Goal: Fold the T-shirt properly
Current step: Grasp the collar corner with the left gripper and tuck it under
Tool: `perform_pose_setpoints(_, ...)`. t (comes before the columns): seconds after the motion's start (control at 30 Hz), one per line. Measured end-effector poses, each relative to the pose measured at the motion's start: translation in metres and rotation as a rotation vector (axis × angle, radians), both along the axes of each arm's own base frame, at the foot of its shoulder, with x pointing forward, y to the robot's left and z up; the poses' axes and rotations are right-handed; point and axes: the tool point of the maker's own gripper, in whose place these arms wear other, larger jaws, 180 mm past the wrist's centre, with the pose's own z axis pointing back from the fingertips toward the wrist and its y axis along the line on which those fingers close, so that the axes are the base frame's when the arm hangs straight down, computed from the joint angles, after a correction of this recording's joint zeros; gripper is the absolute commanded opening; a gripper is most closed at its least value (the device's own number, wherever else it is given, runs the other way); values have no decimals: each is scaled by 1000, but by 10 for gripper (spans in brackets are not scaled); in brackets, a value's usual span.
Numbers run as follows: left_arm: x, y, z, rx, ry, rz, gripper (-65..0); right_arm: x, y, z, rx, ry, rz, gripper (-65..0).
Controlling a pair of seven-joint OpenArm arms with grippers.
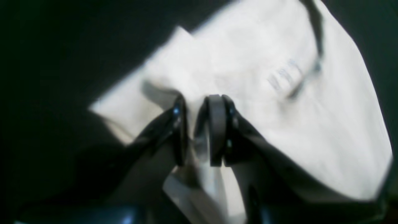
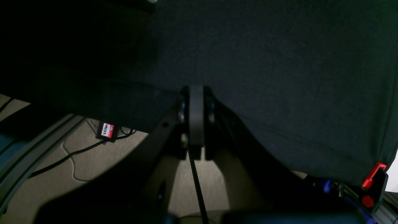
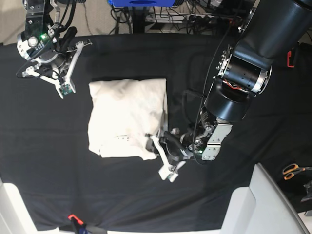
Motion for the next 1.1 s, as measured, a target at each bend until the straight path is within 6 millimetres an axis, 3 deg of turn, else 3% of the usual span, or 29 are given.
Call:
perform_pose_setpoints(0.13, 1, 2, -1, 7, -1, 14, -650, 0, 0, 0, 0, 0, 0, -650)
perform_pose_setpoints(0.67, 0, 5, -2, 18, 14, 12, -650, 0, 0, 0, 0, 0, 0, -650)
perform_pose_setpoints(0.9, 7, 18, 10, 54, -39, 42, -650, 0, 0, 0, 1, -1, 1, -650)
perform_pose_setpoints(1.1, 0, 33, 7, 106, -13, 42, -650, 0, 0, 0, 0, 1, 2, -650)
